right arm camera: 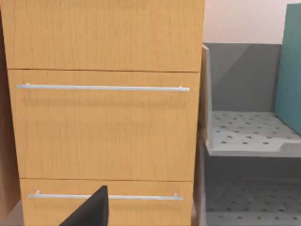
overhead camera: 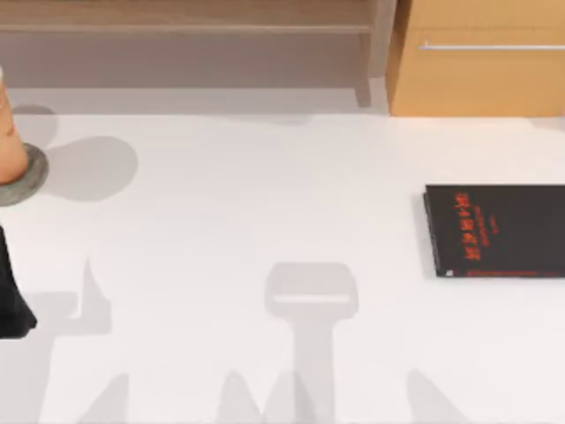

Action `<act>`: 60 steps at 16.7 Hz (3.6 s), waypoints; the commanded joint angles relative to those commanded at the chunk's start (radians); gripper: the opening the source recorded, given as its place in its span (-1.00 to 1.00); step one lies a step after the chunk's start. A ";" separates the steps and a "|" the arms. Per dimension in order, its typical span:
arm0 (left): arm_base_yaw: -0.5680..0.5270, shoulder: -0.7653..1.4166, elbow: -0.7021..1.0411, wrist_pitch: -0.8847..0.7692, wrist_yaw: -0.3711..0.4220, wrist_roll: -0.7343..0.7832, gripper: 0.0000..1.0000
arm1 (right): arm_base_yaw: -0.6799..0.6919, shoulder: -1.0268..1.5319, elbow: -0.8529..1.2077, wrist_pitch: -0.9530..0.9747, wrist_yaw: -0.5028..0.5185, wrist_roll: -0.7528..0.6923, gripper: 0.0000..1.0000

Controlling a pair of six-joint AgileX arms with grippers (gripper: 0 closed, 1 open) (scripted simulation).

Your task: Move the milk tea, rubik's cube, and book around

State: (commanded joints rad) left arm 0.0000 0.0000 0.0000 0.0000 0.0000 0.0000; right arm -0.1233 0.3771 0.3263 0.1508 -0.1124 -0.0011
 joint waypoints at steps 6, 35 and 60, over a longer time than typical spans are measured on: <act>0.000 0.000 0.000 0.000 0.000 0.000 1.00 | -0.131 0.675 0.438 0.168 -0.127 -0.003 1.00; 0.000 0.000 0.000 0.000 0.000 0.000 1.00 | -0.325 1.757 1.270 0.388 -0.305 -0.008 1.00; 0.000 0.000 0.000 0.000 0.000 0.000 1.00 | -0.331 1.743 1.262 0.384 -0.307 -0.007 -1.00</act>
State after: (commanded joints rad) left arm 0.0000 0.0000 0.0000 0.0000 0.0000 0.0000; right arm -0.4538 2.1205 1.5887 0.5348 -0.4199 -0.0076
